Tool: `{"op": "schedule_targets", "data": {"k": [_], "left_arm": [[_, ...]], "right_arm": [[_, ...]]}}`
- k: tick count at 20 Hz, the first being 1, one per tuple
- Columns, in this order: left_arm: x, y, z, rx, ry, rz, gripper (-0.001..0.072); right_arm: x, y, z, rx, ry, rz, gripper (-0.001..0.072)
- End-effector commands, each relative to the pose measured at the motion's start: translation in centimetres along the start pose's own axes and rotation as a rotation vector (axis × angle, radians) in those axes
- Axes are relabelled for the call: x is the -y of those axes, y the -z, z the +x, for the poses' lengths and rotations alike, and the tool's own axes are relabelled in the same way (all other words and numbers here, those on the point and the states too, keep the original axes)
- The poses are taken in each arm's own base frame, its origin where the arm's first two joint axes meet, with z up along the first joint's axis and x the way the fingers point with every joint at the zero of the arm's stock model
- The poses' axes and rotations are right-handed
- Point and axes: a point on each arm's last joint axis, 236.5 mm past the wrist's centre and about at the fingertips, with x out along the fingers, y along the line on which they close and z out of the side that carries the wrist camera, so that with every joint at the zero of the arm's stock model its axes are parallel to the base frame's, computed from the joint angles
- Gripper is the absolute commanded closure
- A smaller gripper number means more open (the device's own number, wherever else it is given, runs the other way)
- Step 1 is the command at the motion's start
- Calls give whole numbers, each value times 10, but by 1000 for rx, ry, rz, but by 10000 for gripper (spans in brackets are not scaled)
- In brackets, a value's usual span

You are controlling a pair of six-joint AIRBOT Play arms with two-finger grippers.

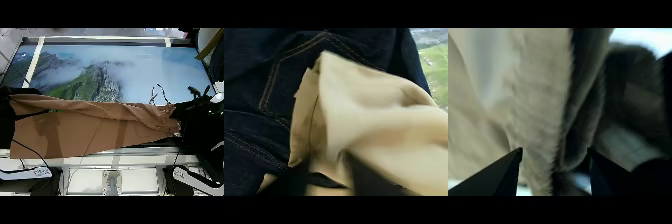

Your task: Fold the clothes and pants, and hang the long-sleeved shirts on hangers.

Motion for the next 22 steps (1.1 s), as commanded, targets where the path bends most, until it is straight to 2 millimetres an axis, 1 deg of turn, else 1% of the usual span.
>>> {"op": "schedule_targets", "data": {"k": [1, 2, 3, 4, 5, 6, 7, 8, 10, 11, 12, 15, 18, 19, 20, 22], "left_arm": [[7, -16, -21, 93, 23, -28, 171], [8, -30, -32, 160, 23, -30, 168], [7, -43, -42, 227, 15, -30, 164], [7, -52, -48, 270, 11, -31, 165], [7, -54, -50, 280, 14, -34, 165], [7, -51, -46, 266, 15, -39, 165], [6, -46, -42, 241, 17, -40, 165], [5, -40, -35, 208, 18, -43, 164], [-2, -28, -22, 145, 20, -63, 133], [-6, -21, -15, 113, 22, -87, 132], [-10, -15, -7, 81, 22, -104, 94], [-19, -6, 11, 30, 22, -170, 94], [-28, -1, 28, 3, 25, -210, 94], [-29, 1, 34, -9, 35, -227, 95], [-30, 2, 40, -20, 54, -250, 95], [-26, 0, 52, -27, 126, -254, 96]], "right_arm": [[5, -73, -52, 249, 79, 17, 266], [8, -94, -66, 322, 92, 54, 267], [9, -103, -70, 329, 92, 59, 267], [8, -102, -60, 273, 64, 66, 267], [4, -96, -44, 190, 12, 80, 266], [0, -86, -26, 99, -41, 76, 264], [0, -79, -9, 35, -74, 84, 263], [4, -77, 3, 2, -84, 99, 264], [8, -74, 16, -31, -94, 114, 262], [7, -74, 19, -37, -105, 107, 262], [7, -74, 21, -41, -107, 104, 261], [5, -75, 21, -36, -114, 98, 261], [-10, -57, 22, -121, -139, 68, 262], [-16, -54, 23, -139, -145, 56, 262], [-21, -54, 25, -143, -146, 45, 262], [-29, -55, 28, -148, -144, 45, 263]]}}
